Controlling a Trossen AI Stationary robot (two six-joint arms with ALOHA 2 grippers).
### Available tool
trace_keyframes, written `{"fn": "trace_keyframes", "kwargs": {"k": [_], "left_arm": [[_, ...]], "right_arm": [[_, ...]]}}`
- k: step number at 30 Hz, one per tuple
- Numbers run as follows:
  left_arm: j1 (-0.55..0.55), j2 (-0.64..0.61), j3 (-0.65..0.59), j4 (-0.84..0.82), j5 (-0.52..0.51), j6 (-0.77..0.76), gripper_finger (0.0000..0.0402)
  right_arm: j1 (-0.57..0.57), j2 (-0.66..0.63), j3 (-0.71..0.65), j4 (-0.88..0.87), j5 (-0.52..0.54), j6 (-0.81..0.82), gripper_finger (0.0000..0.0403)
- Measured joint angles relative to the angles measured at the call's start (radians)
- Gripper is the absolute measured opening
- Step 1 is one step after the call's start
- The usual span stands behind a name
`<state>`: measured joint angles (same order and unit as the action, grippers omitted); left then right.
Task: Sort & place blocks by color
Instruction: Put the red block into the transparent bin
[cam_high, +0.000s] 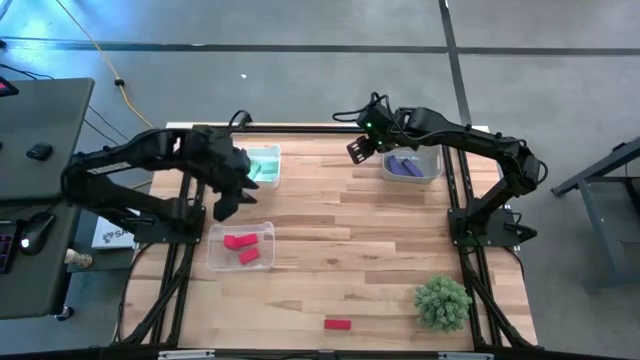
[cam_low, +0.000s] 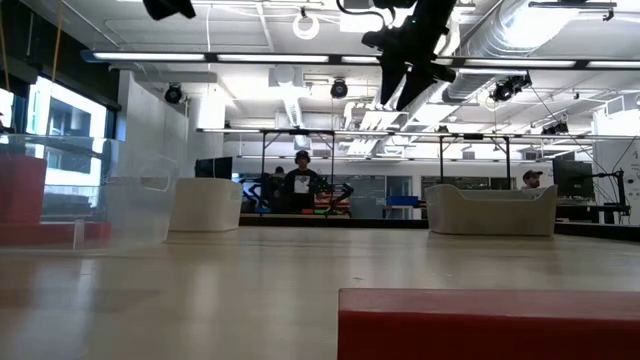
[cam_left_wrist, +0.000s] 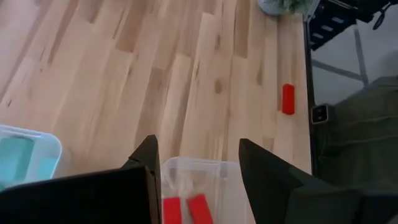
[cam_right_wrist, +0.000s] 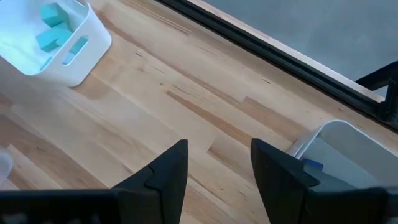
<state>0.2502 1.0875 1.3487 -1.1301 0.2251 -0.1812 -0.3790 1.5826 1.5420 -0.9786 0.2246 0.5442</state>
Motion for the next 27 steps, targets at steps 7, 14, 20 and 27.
{"fn": "trace_keyframes", "kwargs": {"k": [7, 14, 20, 27], "left_arm": [[-0.163, -0.001, 0.0, 0.04, -0.117, -0.102, 0.0124], [-0.298, -0.001, 0.0, 0.04, -0.196, -0.183, 0.0124], [-0.408, -0.001, -0.001, 0.033, -0.248, -0.23, 0.0124], [-0.507, 0.0, -0.001, 0.03, -0.296, -0.249, 0.0124]], "right_arm": [[-0.003, 0.0, 0.0, -0.001, -0.129, -0.022, 0.0165], [0.046, 0.0, 0.0, 0.001, -0.237, -0.026, 0.0165], [0.131, 0.0, 0.0, 0.002, -0.292, 0.008, 0.0165], [0.255, 0.0, 0.0, 0.002, -0.383, 0.035, 0.0165]]}}
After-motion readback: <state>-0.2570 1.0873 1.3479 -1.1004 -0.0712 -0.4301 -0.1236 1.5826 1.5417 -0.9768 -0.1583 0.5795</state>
